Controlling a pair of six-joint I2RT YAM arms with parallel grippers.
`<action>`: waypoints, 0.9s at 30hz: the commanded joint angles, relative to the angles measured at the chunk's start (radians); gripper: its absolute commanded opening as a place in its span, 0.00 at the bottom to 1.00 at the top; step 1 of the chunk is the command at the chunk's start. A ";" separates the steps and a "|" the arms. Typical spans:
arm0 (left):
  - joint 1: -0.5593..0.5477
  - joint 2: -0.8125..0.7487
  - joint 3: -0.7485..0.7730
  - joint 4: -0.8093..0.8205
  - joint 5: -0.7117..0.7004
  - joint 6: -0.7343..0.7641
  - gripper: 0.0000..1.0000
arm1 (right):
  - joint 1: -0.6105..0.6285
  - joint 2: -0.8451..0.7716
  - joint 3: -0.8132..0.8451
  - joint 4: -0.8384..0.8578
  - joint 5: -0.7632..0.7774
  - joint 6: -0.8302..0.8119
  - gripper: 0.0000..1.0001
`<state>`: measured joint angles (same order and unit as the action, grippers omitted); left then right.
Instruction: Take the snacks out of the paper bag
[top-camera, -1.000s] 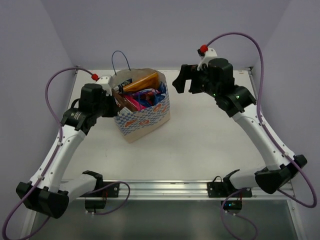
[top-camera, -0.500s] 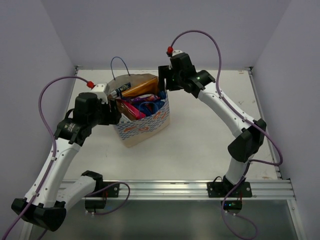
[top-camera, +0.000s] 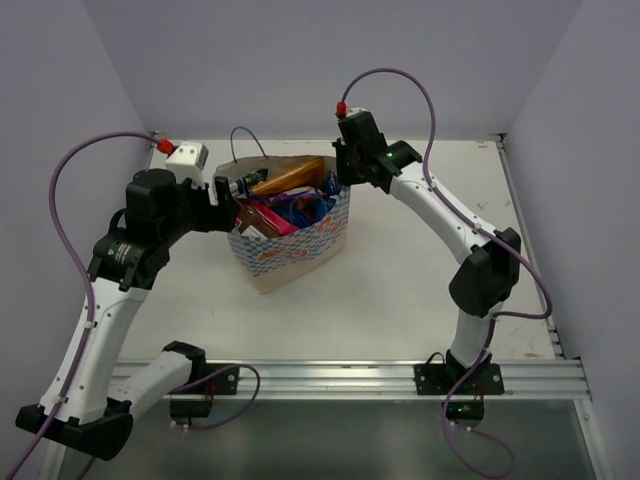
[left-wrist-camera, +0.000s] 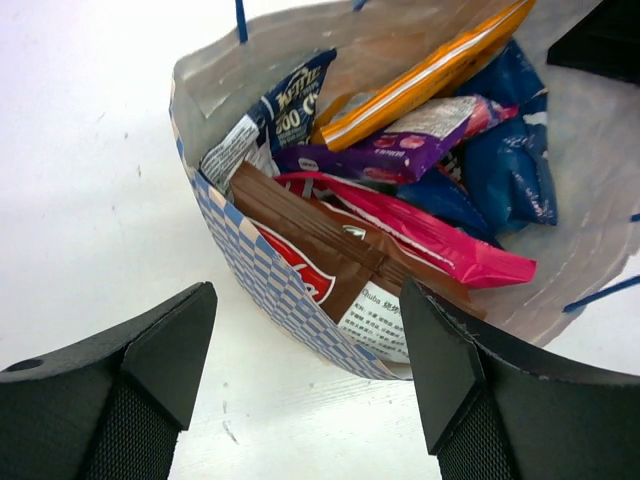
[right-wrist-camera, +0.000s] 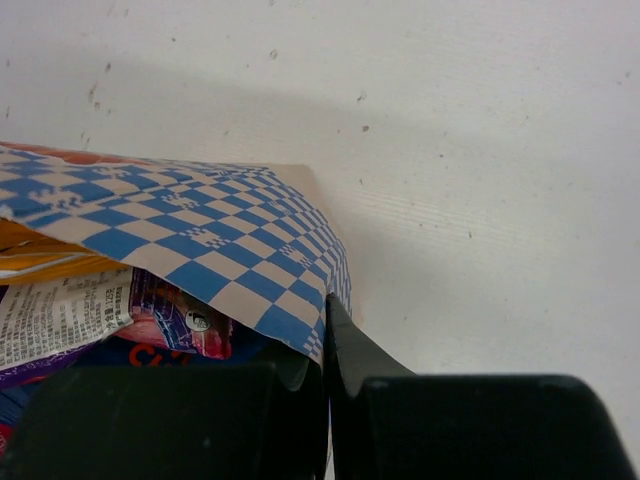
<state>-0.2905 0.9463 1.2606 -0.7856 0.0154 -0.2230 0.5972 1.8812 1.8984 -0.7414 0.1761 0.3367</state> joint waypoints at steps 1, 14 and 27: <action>-0.006 0.041 0.083 0.049 0.101 0.053 0.82 | -0.017 -0.146 -0.059 0.082 0.134 -0.065 0.00; -0.281 0.173 0.089 0.330 0.177 0.100 0.76 | -0.028 -0.424 -0.220 0.304 0.375 -0.286 0.00; -0.584 0.440 0.086 0.608 -0.015 0.198 0.67 | -0.030 -0.487 -0.272 0.395 0.476 -0.449 0.00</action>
<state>-0.8406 1.3537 1.3361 -0.2989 0.0605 -0.0700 0.5655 1.4719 1.6047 -0.5327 0.5838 -0.0502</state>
